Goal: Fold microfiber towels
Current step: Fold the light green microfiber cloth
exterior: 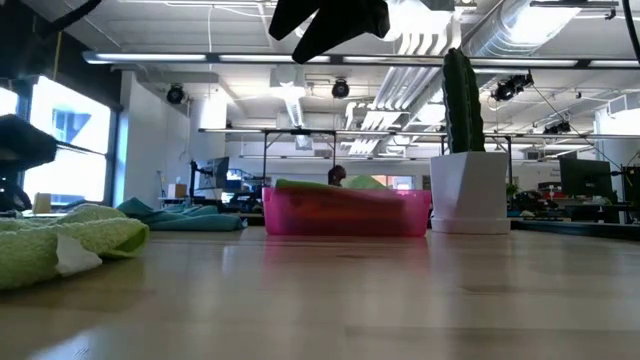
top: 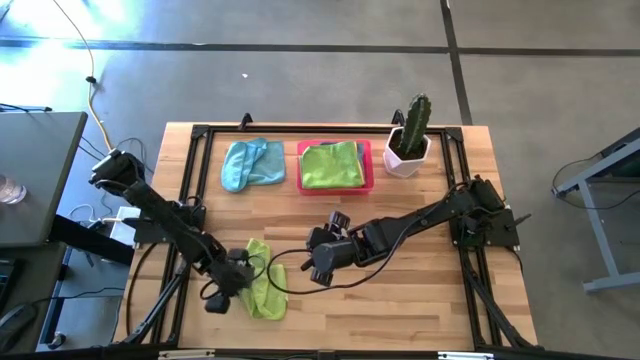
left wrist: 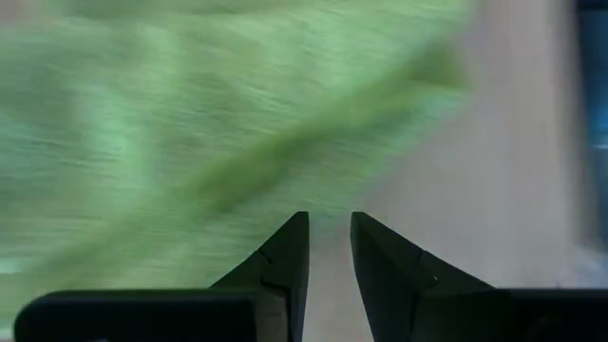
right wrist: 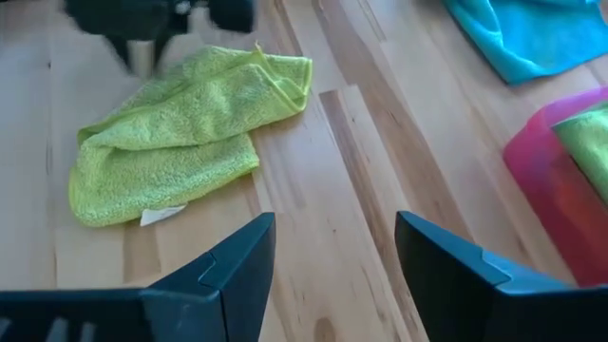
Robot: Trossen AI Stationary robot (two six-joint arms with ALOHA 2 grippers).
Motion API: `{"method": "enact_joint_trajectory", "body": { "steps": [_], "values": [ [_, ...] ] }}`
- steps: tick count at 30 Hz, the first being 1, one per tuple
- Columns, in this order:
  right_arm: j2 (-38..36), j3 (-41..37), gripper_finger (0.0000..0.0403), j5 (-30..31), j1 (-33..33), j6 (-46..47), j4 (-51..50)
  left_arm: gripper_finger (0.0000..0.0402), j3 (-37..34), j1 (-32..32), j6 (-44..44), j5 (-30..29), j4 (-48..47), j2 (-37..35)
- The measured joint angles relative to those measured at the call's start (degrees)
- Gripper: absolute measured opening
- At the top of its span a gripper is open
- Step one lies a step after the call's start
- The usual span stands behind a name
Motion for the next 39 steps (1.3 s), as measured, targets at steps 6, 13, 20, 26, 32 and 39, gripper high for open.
{"method": "enact_joint_trajectory", "body": {
  "steps": [6,13,20,26,32,39],
  "values": [
    [0.0,0.0,0.0211,0.0,0.0,-1.7,2.1,0.0074,0.0,-1.0,2.2,-8.4,-1.0,0.7],
    [0.0,0.0,0.0211,-0.1,0.0,-1.6,2.3,0.0074,0.0,0.2,3.9,-10.5,2.2,4.2],
    [0.0,0.0,0.0211,-0.1,0.4,1.5,2.4,0.0074,0.2,3.6,9.4,-11.5,13.4,9.7],
    [0.0,0.0,0.0211,-0.2,1.6,4.3,2.3,0.0074,0.0,8.0,15.4,-13.8,25.0,12.4],
    [0.0,0.0,0.0211,-0.3,3.9,6.8,2.2,0.0074,0.1,13.5,21.1,-13.9,31.6,15.9],
    [0.0,-0.4,0.0211,0.1,7.2,14.2,2.6,0.0074,3.6,19.1,24.8,-13.8,32.1,19.9]
  ]
}}
